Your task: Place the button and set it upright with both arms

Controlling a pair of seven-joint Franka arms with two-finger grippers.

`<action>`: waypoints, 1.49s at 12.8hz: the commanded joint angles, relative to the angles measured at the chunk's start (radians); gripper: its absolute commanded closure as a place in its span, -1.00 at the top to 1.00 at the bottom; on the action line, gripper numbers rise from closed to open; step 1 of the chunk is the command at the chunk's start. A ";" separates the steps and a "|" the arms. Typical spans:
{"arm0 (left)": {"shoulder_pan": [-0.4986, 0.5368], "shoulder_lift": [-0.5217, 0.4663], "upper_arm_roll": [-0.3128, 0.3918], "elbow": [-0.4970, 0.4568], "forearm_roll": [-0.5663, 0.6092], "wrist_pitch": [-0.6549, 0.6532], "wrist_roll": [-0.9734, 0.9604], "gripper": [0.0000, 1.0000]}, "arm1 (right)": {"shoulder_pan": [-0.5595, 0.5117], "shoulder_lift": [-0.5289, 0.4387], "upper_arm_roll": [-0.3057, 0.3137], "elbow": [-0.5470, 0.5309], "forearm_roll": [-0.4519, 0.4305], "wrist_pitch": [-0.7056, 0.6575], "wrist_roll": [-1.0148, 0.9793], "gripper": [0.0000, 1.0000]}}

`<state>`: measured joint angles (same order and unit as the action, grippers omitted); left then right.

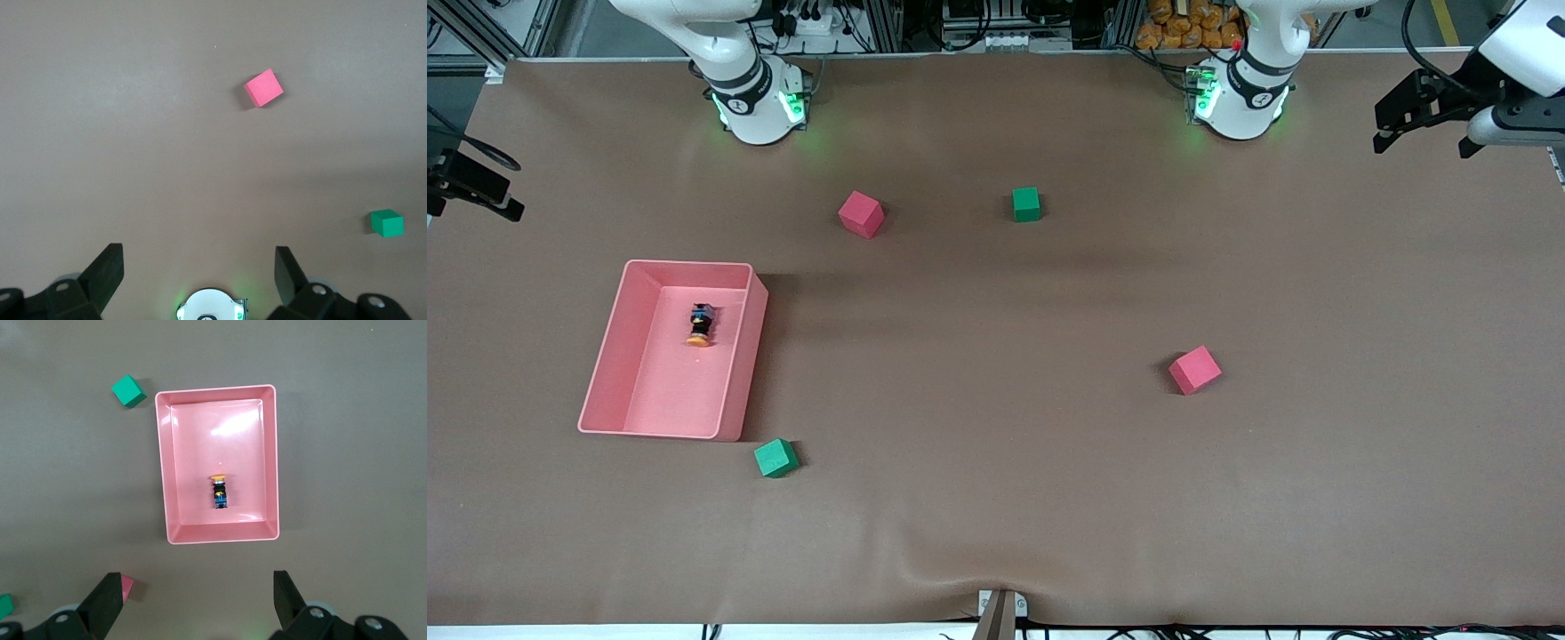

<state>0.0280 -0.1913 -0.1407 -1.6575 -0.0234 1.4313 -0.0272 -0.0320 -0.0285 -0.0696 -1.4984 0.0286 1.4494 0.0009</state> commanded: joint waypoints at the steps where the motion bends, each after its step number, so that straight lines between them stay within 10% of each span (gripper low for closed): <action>1: 0.006 0.024 -0.023 0.027 0.000 -0.011 0.012 1.00 | -0.005 0.021 0.002 0.043 -0.010 -0.024 0.008 1.00; 10: 0.007 0.084 -0.037 0.061 0.042 -0.009 0.015 1.00 | 0.001 0.048 0.004 0.035 -0.003 -0.024 0.005 1.00; 19: 0.010 0.093 -0.054 0.058 0.040 -0.012 0.001 1.00 | -0.018 0.308 0.002 -0.006 0.005 -0.055 0.013 1.00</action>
<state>0.0278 -0.1043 -0.1819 -1.6215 -0.0024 1.4312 -0.0272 -0.0268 0.2844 -0.0661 -1.5002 0.0277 1.4371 0.0015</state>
